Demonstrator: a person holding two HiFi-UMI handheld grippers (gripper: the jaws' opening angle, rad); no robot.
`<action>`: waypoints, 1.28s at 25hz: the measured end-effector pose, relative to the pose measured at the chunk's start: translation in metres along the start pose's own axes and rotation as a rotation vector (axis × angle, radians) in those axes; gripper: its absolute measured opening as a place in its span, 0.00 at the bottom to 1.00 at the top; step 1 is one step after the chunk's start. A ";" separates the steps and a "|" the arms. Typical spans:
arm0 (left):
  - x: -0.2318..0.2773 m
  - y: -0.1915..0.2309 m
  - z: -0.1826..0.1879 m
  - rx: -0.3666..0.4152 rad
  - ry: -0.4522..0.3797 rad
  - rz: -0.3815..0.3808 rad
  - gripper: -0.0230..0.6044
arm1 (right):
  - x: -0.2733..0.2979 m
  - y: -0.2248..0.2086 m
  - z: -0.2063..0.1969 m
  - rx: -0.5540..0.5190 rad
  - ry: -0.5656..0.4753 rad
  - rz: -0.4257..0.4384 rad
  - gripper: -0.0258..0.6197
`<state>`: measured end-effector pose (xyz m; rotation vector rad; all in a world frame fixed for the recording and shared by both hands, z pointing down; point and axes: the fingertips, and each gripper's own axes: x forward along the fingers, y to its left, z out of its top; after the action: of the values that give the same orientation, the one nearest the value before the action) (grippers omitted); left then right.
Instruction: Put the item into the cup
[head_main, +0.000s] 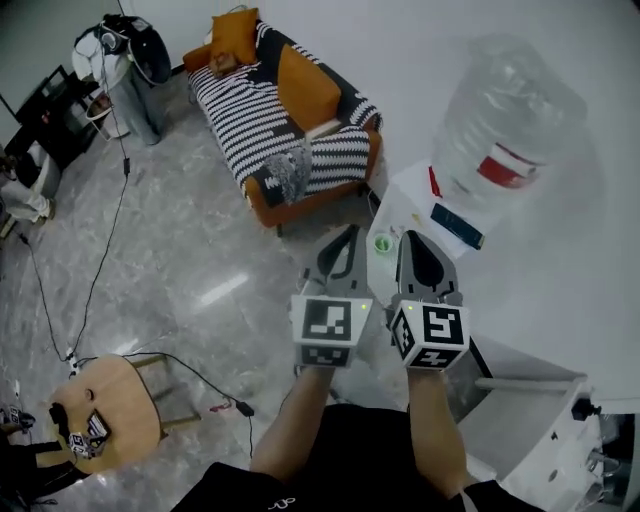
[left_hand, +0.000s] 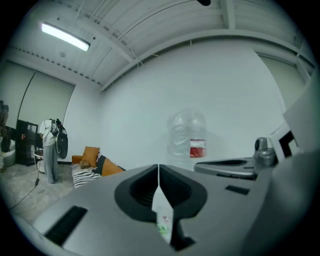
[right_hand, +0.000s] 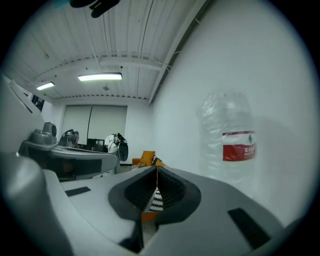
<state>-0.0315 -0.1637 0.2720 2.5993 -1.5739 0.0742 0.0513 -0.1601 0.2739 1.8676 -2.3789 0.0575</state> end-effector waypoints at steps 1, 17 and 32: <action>-0.006 -0.002 0.010 -0.021 -0.021 -0.009 0.06 | -0.005 0.002 0.006 0.003 -0.006 -0.003 0.06; -0.037 -0.038 0.039 0.064 -0.124 -0.043 0.06 | -0.046 0.005 0.033 0.044 -0.132 -0.001 0.06; -0.043 -0.045 0.020 0.050 -0.094 -0.072 0.06 | -0.066 0.008 0.022 0.029 -0.131 0.014 0.06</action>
<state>-0.0118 -0.1075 0.2455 2.7329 -1.5247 -0.0146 0.0572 -0.0969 0.2446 1.9241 -2.4890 -0.0311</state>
